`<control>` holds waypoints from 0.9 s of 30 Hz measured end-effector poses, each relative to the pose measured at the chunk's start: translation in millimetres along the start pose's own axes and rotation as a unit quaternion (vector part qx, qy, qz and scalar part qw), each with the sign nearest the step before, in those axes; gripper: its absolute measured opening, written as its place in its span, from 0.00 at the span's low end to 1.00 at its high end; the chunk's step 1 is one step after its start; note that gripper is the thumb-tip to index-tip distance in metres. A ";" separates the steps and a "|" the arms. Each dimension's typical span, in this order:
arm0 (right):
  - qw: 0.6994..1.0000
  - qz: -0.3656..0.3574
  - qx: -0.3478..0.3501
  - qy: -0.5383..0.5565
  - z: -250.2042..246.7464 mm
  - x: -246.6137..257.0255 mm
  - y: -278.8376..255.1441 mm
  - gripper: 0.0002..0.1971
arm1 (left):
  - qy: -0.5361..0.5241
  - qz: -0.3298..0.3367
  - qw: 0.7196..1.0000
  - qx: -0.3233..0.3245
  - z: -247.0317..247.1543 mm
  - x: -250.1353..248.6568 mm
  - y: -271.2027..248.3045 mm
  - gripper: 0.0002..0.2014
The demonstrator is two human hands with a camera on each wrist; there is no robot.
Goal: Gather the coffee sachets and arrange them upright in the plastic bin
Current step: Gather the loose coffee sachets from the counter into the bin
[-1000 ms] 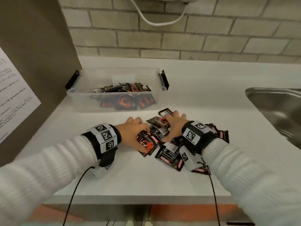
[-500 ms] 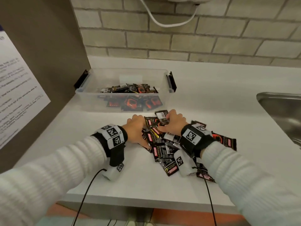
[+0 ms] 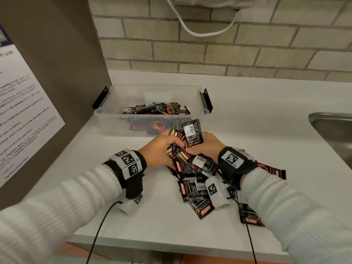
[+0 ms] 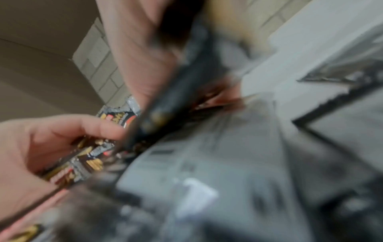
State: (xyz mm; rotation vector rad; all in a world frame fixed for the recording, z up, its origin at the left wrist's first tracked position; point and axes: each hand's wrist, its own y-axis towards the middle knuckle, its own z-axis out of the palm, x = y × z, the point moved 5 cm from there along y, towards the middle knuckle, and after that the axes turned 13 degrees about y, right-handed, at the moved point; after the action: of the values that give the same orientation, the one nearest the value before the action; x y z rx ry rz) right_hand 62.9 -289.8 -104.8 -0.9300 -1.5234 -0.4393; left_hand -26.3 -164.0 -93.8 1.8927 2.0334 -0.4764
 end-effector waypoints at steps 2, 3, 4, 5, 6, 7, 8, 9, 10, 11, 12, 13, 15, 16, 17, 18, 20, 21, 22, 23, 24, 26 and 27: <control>0.999 -0.045 -0.005 0.013 -0.4 13.2 3.2 0.18 | 0.002 0.012 1.000 -0.024 -14.3 -0.6 0.5 0.28; 0.998 -0.064 -0.016 0.010 -1.4 20.4 6.5 0.19 | -0.010 0.022 0.999 -0.040 -22.9 -0.8 0.6 0.25; 0.996 -0.084 -0.030 0.000 -2.1 29.4 11.4 0.23 | -0.025 0.026 0.998 -0.059 -32.6 0.4 1.6 0.23; 0.993 -0.104 -0.044 -0.017 -2.4 40.4 15.5 0.26 | -0.036 0.026 0.996 -0.077 -43.4 1.9 2.7 0.21; 0.990 -0.126 -0.058 -0.031 -3.0 52.7 19.1 0.27 | -0.040 0.026 0.994 -0.096 -55.4 3.4 4.7 0.20; 0.986 -0.145 -0.069 -0.037 -3.1 65.6 22.3 0.26 | -0.037 0.028 0.992 -0.116 -68.9 4.0 6.9 0.20; 0.983 -0.166 -0.076 -0.031 -2.9 79.0 25.9 0.25 | -0.036 0.030 0.990 -0.136 -81.8 5.5 10.2 0.20; 0.979 -0.182 -0.083 -0.021 -2.4 93.7 27.5 0.23 | -0.036 0.032 0.986 -0.157 -95.4 5.9 13.0 0.20; 0.975 -0.201 -0.091 -0.008 -2.4 107.9 30.5 0.22 | -0.037 0.030 0.983 -0.179 -108.1 7.9 17.1 0.20; 0.970 -0.218 -0.104 0.002 -2.5 121.6 34.0 0.22 | -0.037 0.029 0.978 -0.204 -121.7 8.9 20.9 0.19; 0.964 -0.237 -0.117 0.011 -2.7 134.8 39.4 0.22 | -0.034 0.026 0.973 -0.226 -133.8 11.7 25.9 0.19; 0.959 -0.250 -0.132 0.017 -2.5 147.0 45.4 0.23 | -0.029 0.025 0.969 -0.245 -144.7 13.8 30.7 0.18; 0.948 -0.270 -0.165 0.033 -2.3 166.3 61.7 0.22 | -0.014 0.019 0.964 -0.267 -160.3 20.5 42.2 0.17; 0.942 -0.279 -0.181 0.048 -2.1 173.3 69.1 0.22 | -0.009 0.006 0.963 -0.269 -164.6 26.5 49.0 0.17; 0.937 -0.282 -0.195 0.063 -2.1 178.0 75.2 0.21 | -0.009 -0.013 0.964 -0.267 -166.9 32.8 54.9 0.17; 0.933 -0.284 -0.206 0.075 -2.1 179.9 83.4 0.20 | -0.012 -0.034 0.966 -0.256 -166.3 41.1 61.6 0.18; 0.938 -0.267 -0.210 0.064 1.3 176.8 95.9 0.17 | -0.017 -0.071 0.976 -0.203 -156.6 57.5 73.8 0.19; 0.946 -0.248 -0.201 0.050 4.5 170.5 103.1 0.16 | -0.013 -0.088 0.982 -0.170 -148.9 64.8 78.2 0.19; 0.956 -0.224 -0.186 0.035 8.2 161.5 111.9 0.16 | -0.009 -0.103 0.985 -0.139 -140.5 71.4 81.6 0.20; 0.966 -0.196 -0.168 0.012 12.9 153.0 117.9 0.16 | -0.012 -0.116 0.987 -0.112 -132.8 76.6 83.5 0.21; 0.973 -0.169 -0.154 -0.015 16.8 144.2 124.0 0.16 | -0.022 -0.130 0.987 -0.090 -125.7 80.9 84.4 0.22; 0.982 -0.120 -0.135 -0.052 20.5 132.3 129.0 0.15 | -0.039 -0.153 0.985 -0.069 -116.7 88.3 83.9 0.24; 0.985 -0.104 -0.123 -0.060 21.5 129.6 128.9 0.15 | -0.046 -0.159 0.984 -0.073 -115.6 91.5 83.6 0.25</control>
State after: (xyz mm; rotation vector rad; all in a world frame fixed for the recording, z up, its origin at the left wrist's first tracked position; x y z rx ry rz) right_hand 154.8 -157.2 -16.2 -1.0053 -1.7096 -0.7459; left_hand 49.8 -24.9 -33.8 1.4416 2.2494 -0.4667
